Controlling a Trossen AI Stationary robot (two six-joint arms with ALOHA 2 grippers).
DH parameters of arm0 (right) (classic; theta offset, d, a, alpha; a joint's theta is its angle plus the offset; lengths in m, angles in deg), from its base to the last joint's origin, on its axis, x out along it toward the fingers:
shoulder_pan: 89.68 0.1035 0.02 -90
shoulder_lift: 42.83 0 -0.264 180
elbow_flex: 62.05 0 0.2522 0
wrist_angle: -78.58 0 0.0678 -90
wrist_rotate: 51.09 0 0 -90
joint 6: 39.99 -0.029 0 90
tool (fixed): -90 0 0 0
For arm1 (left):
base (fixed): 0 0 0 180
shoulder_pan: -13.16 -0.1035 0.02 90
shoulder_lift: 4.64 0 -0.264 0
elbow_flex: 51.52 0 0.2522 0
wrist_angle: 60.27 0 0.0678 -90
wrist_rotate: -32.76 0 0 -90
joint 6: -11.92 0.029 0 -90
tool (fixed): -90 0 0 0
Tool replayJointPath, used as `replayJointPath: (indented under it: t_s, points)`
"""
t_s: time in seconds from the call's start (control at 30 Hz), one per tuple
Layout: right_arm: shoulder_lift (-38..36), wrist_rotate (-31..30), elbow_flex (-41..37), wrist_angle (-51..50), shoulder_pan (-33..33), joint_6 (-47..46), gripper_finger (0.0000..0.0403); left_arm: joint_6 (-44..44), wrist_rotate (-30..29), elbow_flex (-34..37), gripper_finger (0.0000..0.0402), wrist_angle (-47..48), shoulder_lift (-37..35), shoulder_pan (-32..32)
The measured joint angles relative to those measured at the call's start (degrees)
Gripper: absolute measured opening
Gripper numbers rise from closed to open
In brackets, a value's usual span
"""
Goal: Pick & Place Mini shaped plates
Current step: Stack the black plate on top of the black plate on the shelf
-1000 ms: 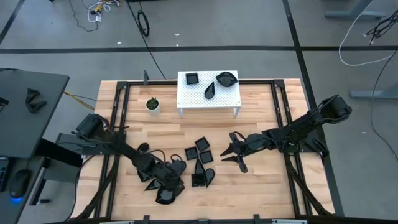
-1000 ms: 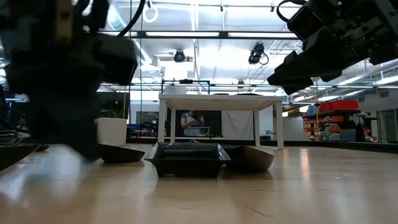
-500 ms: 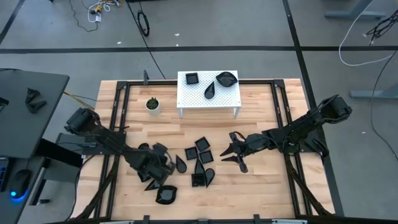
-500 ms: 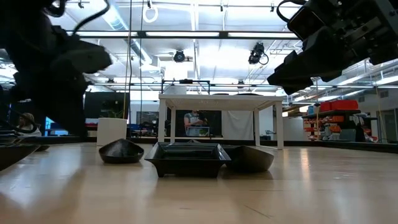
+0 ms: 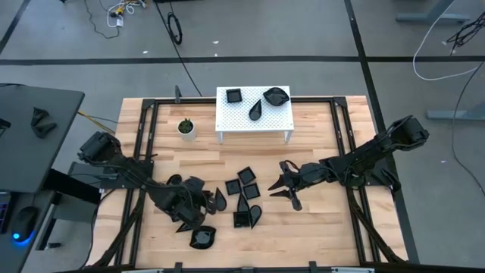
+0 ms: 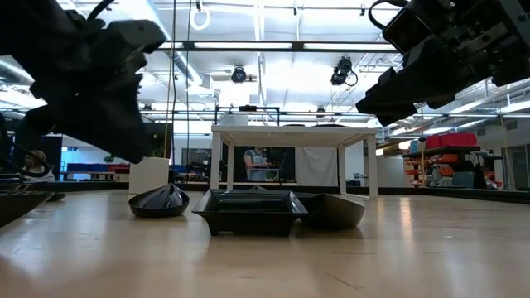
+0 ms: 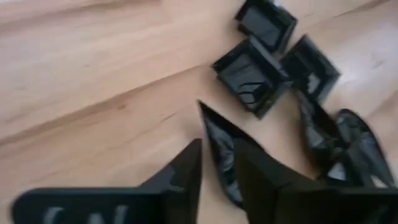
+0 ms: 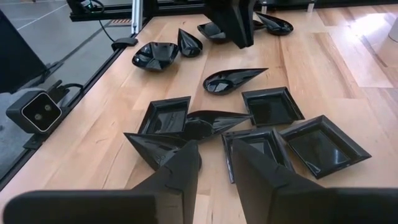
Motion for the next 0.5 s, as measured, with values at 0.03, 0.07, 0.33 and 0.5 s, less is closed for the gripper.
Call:
replayJointPath:
  t_s: [0.03,0.07,0.33,0.5]
  points:
    - [0.0,0.0,0.0,0.0,0.0,0.0,0.0103,-0.4,0.8,0.0,0.0119,-0.6,0.3,0.0]
    - [0.0,0.0,0.0,0.0,0.0,0.0,0.0103,-0.9,1.7,0.0,0.0136,-0.9,0.8,-0.1]
    - [0.0,0.0,0.0,0.6,0.0,0.2,0.0103,-3.4,5.8,0.0,0.0184,-8.9,7.8,-1.8]
    - [0.0,0.0,0.0,0.9,0.0,0.2,0.0103,-2.3,5.7,0.0,0.0150,-9.1,8.3,-2.8]
